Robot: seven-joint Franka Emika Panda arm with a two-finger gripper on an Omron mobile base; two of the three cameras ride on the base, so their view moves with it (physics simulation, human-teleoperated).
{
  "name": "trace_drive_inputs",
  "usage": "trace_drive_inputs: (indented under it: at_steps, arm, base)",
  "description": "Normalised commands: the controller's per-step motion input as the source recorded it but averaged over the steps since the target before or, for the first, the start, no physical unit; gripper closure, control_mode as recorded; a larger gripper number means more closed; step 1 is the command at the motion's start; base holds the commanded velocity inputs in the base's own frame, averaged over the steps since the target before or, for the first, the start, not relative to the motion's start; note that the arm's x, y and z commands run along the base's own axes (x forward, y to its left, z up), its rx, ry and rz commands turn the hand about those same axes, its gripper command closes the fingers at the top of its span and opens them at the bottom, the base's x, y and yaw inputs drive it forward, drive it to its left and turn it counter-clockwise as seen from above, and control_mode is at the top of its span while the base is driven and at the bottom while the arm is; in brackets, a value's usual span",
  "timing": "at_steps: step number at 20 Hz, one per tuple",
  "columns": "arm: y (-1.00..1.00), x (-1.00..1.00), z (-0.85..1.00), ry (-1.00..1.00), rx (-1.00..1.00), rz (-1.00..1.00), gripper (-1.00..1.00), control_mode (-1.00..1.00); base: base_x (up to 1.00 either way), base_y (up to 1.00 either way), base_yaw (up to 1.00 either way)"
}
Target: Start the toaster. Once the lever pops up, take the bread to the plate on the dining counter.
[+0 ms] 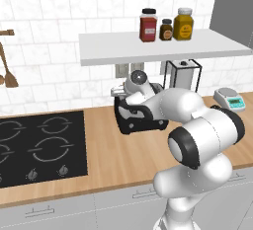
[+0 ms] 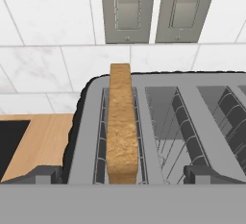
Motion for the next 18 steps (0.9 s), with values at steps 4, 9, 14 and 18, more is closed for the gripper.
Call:
trace_drive_inputs:
  at_steps: [4, 9, 14, 18]
  arm:
    - [0.01, 0.0, 0.0, 0.0, 0.0, 0.0, -1.0, -1.0]
    - [0.02, 0.0, 0.0, 0.0, -0.01, 0.0, -1.0, -1.0]
    - [0.0, 0.16, -0.08, 0.0, 0.0, 0.0, -1.0, -1.0]
    - [0.0, 0.17, -0.04, 0.0, 0.0, 0.0, -1.0, -1.0]
  base:
    - [0.0, 0.0, 0.0]
    - [0.0, 0.0, 0.0]
    - [0.0, 0.0, 0.0]
    - [0.0, 0.0, 0.0]
